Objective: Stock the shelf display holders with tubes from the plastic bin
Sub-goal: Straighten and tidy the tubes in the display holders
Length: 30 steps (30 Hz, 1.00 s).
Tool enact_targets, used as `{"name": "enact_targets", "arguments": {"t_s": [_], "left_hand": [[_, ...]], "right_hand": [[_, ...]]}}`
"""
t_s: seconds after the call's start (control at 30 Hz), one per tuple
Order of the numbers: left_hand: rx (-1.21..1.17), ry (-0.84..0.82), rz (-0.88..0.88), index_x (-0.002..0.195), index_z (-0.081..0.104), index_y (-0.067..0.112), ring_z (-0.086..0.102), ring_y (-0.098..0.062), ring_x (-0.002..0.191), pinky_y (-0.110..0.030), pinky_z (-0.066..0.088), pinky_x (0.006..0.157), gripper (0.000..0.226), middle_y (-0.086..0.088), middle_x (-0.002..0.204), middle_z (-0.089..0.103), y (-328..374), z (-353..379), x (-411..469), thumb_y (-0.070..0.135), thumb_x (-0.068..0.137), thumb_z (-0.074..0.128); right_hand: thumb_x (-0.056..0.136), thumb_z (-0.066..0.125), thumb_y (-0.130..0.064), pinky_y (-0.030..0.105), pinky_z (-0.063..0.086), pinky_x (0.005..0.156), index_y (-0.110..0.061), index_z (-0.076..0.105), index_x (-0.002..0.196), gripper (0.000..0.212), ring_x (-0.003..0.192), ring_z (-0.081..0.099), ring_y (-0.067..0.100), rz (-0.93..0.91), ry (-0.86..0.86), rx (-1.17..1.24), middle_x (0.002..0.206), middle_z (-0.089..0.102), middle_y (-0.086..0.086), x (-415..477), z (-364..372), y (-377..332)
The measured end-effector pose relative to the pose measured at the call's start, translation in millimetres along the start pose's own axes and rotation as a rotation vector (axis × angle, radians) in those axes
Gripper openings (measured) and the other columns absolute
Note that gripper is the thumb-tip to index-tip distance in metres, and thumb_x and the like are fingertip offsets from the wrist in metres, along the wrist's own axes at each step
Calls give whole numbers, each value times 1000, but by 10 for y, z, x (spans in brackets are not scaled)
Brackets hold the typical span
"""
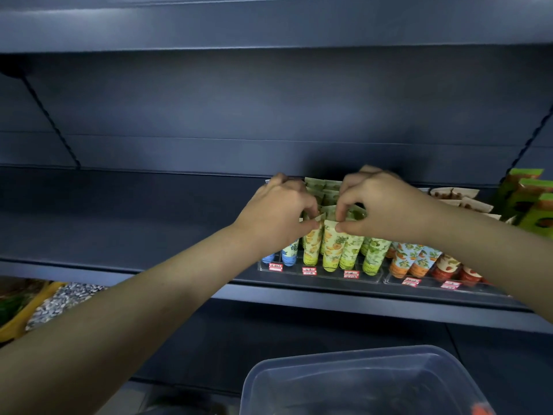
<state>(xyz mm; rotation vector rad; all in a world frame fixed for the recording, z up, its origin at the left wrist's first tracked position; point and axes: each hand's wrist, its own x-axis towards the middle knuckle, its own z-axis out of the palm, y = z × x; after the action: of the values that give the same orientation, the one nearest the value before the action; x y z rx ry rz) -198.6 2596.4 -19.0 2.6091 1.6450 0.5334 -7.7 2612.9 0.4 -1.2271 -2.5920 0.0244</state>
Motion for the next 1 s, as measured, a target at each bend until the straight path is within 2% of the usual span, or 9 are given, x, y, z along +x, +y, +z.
{"name": "enact_targets", "arguments": {"t_s": [0.2,0.4,0.6,0.7,0.8,0.9,1.0], "left_hand": [[-126,32,-47,88,71,26,32,-14,114,-25,26,91,11,12,108,54,-25,30,13,36,83,69],[-200,-18,-43,74,66,36,41,-19,116,-41,31,104,7,14,98,52,-88,44,36,38,78,72],[-137,-6,-51,86,69,32,31,-13,113,-27,28,92,8,15,106,48,-78,18,9,39,82,68],[-127,-17,-47,92,69,32,32,-16,116,-30,30,95,11,10,114,52,-82,9,9,39,83,67],[-148,-8,-34,92,69,34,35,-18,116,-33,32,98,10,9,110,53,-88,-1,8,39,83,67],[-180,7,-18,87,67,38,40,-19,114,-37,32,103,7,10,105,54,-125,-49,47,42,81,67],[-225,66,-33,89,67,40,44,-20,115,-36,30,104,10,10,106,55,-179,-103,136,44,80,68]], "right_hand": [[73,76,-33,34,40,87,-29,68,66,11,92,45,11,-27,30,63,88,56,-16,-28,21,35],[73,77,-33,34,40,87,-30,69,68,9,93,45,11,-25,22,87,89,55,-15,-27,7,58],[73,76,-35,37,42,88,-31,70,72,8,95,43,11,-36,52,64,90,54,-15,-34,86,50],[72,76,-36,39,43,88,-31,70,73,8,96,44,13,-49,51,47,92,55,-15,-32,99,69],[72,73,-40,39,43,87,-29,71,72,11,95,45,13,-56,71,49,91,56,-15,-30,88,74],[72,68,-43,32,39,87,-27,73,75,17,95,45,12,-28,125,106,93,59,-12,-5,-6,80],[76,71,-35,25,31,87,-28,73,77,7,99,45,13,14,155,117,98,59,-11,89,-110,125]]}}
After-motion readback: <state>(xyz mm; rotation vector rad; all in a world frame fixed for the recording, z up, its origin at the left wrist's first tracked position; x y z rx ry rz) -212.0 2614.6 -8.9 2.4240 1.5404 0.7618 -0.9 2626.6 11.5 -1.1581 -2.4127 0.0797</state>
